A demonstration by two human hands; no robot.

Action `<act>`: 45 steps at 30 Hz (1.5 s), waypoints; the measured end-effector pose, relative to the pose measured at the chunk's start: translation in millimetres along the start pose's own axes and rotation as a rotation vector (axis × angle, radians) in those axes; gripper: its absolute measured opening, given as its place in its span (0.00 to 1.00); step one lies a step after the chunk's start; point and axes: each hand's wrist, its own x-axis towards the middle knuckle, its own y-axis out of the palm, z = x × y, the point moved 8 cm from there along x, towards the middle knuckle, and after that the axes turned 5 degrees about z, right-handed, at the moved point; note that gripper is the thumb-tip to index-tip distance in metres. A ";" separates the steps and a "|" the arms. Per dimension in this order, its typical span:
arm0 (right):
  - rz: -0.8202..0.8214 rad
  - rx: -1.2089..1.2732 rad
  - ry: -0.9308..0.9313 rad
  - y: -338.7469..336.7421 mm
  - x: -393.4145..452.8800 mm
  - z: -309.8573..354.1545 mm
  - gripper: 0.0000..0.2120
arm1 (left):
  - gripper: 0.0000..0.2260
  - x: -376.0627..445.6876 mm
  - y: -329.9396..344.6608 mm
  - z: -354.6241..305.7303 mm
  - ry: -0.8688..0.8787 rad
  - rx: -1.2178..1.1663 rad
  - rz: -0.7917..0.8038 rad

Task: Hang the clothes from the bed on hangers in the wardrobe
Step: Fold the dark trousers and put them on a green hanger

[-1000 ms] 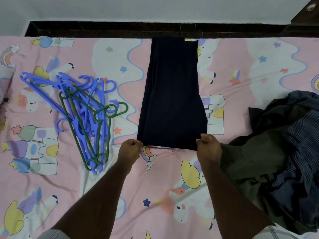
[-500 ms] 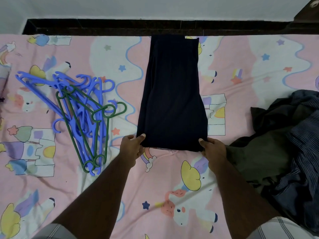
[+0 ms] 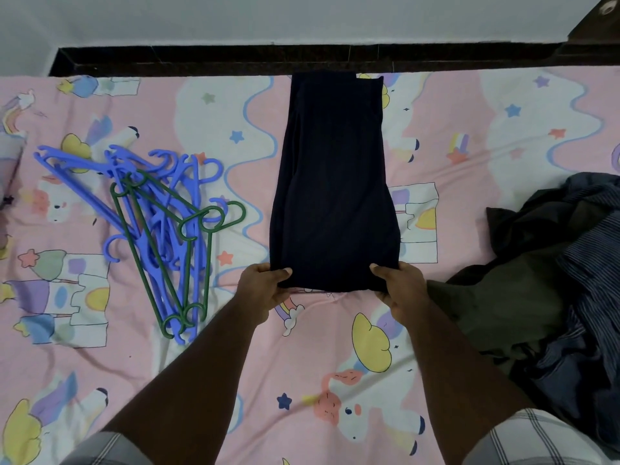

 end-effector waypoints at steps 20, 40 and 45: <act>0.113 0.220 -0.083 -30.9 -139.2 -4.3 0.09 | 0.04 -122.2 -38.6 -4.1 0.038 -0.140 0.166; 0.004 -0.305 -0.224 -28.3 -142.3 24.5 0.08 | 0.03 -154.0 -37.3 -15.5 0.197 0.262 0.013; -0.028 -0.307 -0.279 -11.1 -124.0 60.3 0.10 | 0.07 -118.5 -18.8 -53.6 0.261 0.354 0.034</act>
